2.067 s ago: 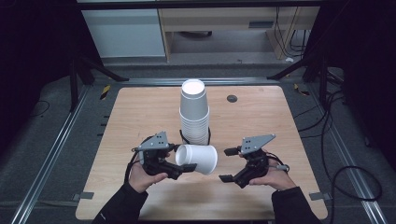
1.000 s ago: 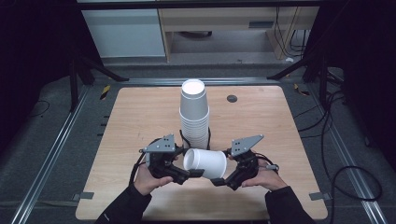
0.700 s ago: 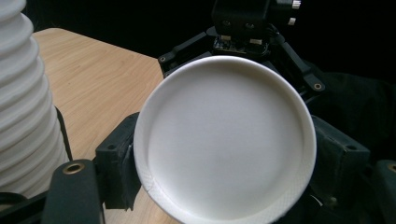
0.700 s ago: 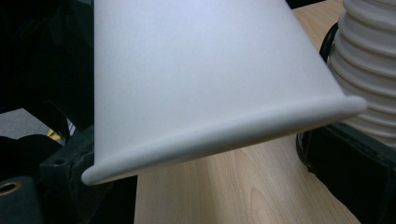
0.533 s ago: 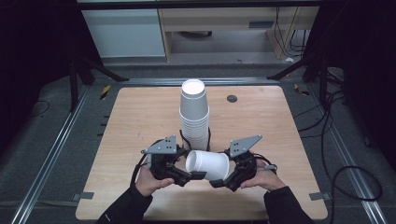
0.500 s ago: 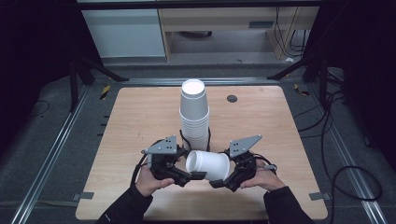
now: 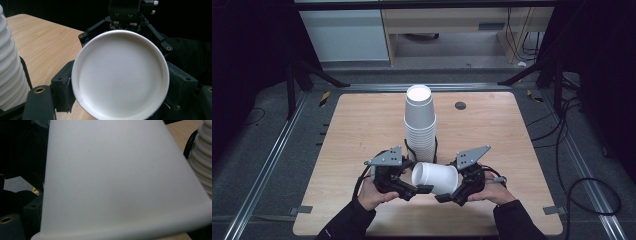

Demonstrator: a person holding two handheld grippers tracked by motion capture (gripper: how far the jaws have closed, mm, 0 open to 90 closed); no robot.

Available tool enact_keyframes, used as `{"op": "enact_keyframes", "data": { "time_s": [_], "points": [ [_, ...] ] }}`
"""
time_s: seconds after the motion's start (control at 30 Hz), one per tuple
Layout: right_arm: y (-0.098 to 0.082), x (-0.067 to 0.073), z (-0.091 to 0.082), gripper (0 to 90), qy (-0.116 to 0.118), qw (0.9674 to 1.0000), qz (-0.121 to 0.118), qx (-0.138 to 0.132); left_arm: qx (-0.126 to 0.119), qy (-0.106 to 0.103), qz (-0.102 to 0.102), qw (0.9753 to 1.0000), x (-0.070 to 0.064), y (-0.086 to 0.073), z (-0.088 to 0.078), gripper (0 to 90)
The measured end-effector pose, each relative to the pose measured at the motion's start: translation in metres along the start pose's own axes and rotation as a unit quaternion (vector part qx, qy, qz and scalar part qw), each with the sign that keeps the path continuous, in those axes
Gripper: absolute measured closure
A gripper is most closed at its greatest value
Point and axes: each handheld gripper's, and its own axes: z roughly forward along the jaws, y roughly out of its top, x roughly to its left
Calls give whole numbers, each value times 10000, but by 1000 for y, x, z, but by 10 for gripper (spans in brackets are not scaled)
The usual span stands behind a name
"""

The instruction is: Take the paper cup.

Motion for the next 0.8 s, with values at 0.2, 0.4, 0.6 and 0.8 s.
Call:
{"op": "enact_keyframes", "data": {
  "time_s": [0.2, 0.4, 0.6, 0.8],
  "points": [
    [0, 1, 1, 40, -2, 10000, -5, 0, 61, -15, 48, 10000, -1, 0, 2, 230],
    [0, 0, 1, 78, 87, 10000, -4, 2, 98, -30, 65, 9999, -1, -1, 4, 232],
    [0, 0, 2, 93, 91, 9999, -8, 48, 134, -38, 62, 9999, -1, -2, 4, 234],
    [-1, -1, 2, 100, 82, 9999, -16, 113, 203, -34, 46, 9998, 0, -2, 5, 230]
  ]
}}
